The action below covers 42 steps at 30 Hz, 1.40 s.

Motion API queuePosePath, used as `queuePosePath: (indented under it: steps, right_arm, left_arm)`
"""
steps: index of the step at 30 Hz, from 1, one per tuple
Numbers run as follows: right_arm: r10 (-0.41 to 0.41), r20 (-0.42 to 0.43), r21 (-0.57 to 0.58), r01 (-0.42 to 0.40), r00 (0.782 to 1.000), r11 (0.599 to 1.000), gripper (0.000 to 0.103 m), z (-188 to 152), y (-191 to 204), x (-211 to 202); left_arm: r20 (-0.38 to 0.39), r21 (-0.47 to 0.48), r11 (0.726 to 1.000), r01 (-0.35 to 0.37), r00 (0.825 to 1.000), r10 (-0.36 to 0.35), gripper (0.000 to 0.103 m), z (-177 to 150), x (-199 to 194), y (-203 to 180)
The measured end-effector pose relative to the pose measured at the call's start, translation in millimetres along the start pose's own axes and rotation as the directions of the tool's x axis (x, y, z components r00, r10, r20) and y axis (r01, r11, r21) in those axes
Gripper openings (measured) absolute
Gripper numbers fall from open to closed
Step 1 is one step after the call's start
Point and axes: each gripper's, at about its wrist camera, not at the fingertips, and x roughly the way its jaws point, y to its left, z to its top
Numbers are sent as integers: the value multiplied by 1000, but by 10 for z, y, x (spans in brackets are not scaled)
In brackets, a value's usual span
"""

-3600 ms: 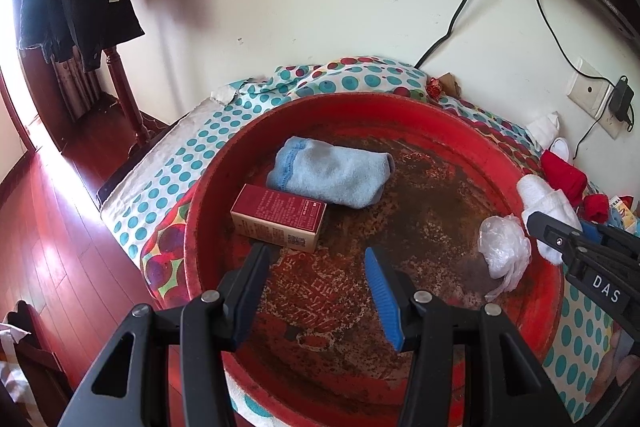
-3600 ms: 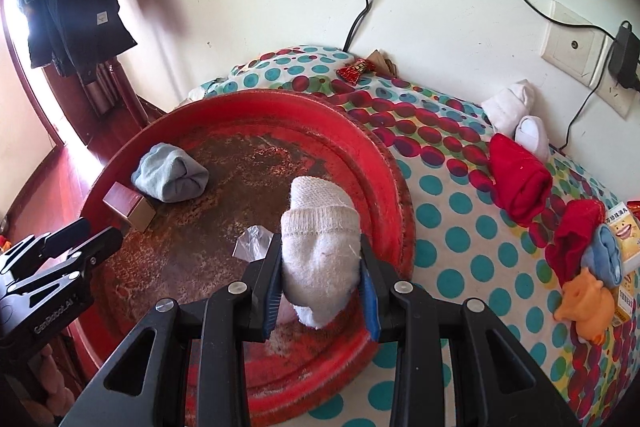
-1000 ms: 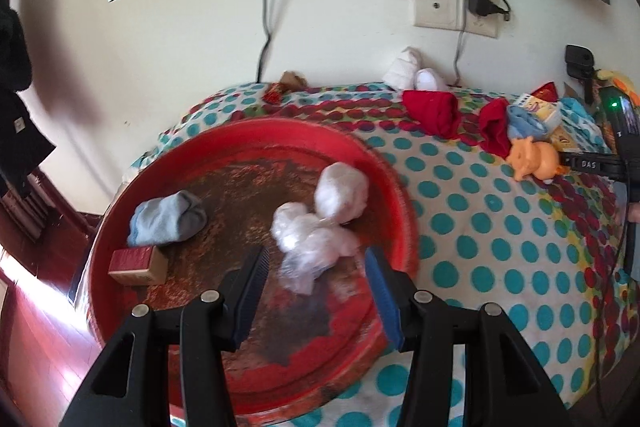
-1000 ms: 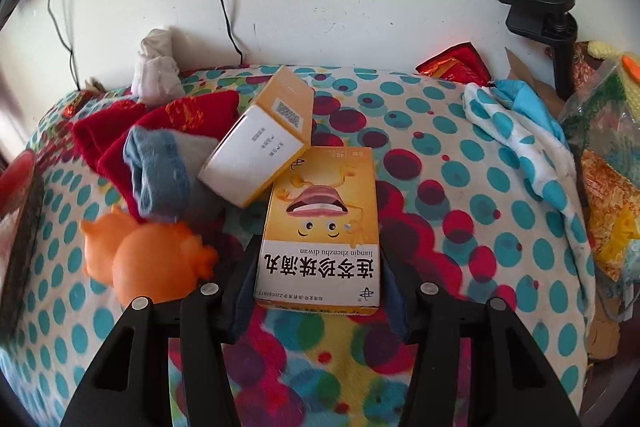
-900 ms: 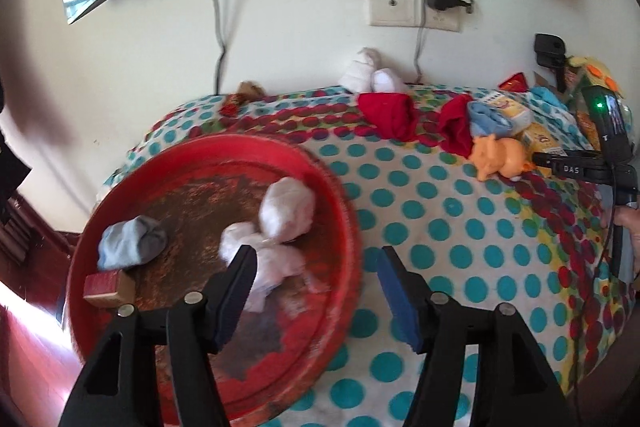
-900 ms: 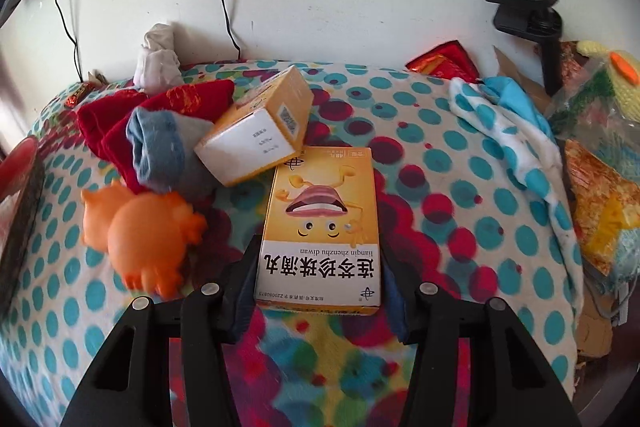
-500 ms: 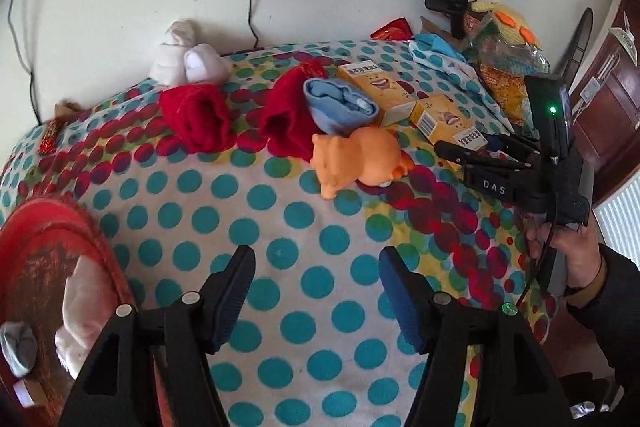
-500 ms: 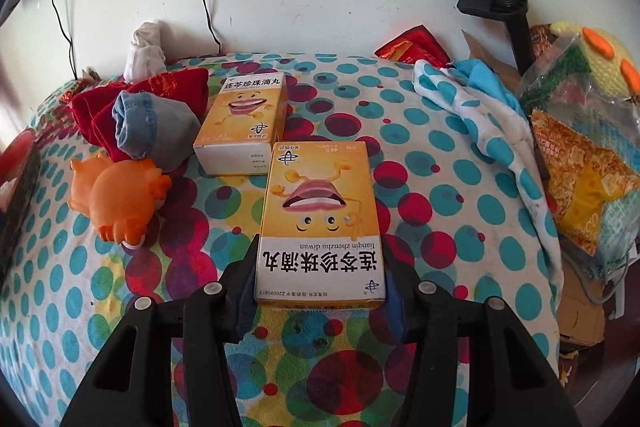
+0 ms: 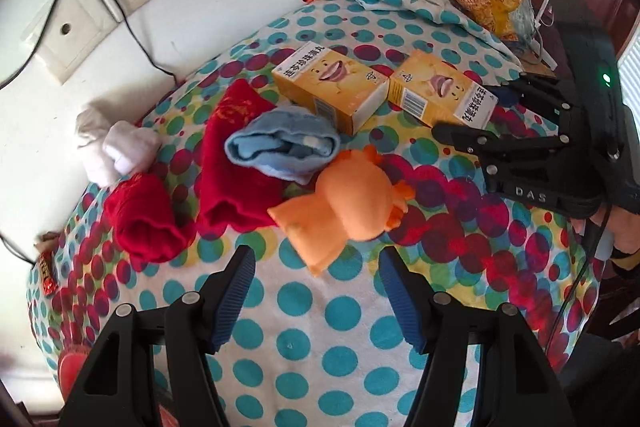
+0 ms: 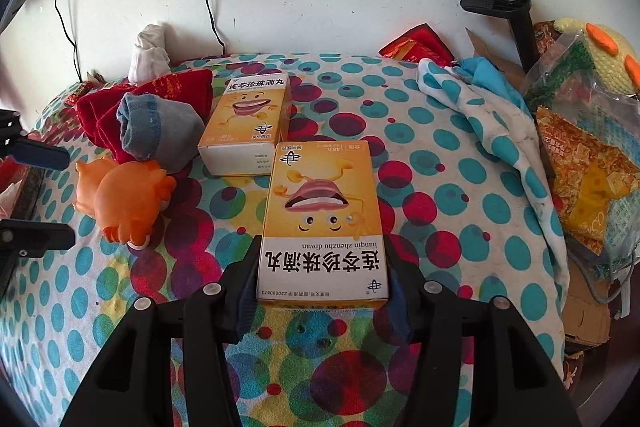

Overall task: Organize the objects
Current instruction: 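Grasp the orange rubber toy with the left gripper while the right gripper holds the yellow box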

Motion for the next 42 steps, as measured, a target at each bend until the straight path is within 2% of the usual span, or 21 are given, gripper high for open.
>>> queuePosePath:
  steps: [5,8,15,17,18,20,22,26,29,33,37,42]
  right_arm:
    - [4,1,4,-4,1000,1000,53,0,-11,-3]
    - [5,0,4,-5,1000,1000,53,1,-16,-3]
    - [2,0,5,-2,1000,1000,54,4,-9,-6]
    - [4,0,7,-4,1000,1000,54,5,-17,-7]
    - [4,0,8,-4,1000,1000,54,5,-16,-7]
    - [9,0,10,-9,1000,1000,55,5,-10,-9]
    - [12,0,11,-12,1000,1000,56,3,-1,-10]
    - [19,0,12,-19,1000,1000,57,2,4,-14]
    - [20,0,13,-20,1000,1000,58,5,3,-15]
    - [25,1,18,-25,1000,1000,58,-1,3,-10]
    - [23,1,17,-23,1000,1000,58,-7,-1,-4]
    - [22,2,18,-22,1000,1000,58,-17,10,0]
  left_arm:
    - [-47,88,996,9,999,-4,66,163,160,-94]
    - [-46,133,991,2,999,5,67,208,185,-133]
    - [-33,142,990,-6,999,11,68,131,207,-168]
    - [-49,122,992,24,999,-18,69,107,221,-183]
    - [-56,112,992,61,997,-55,69,79,215,-195]
    - [-82,69,982,177,982,-171,69,20,207,-202]
    - [-83,52,975,216,974,-211,69,-30,160,-223]
    - [-29,62,990,130,991,-128,69,-16,-32,-187]
    - [-7,49,996,68,998,-68,69,78,-102,-116]
    - [-39,32,997,76,996,-75,69,225,34,-71]
    - [-59,64,995,74,996,-70,69,256,218,-203]
    - [-17,90,996,-15,1000,17,69,188,300,-313]
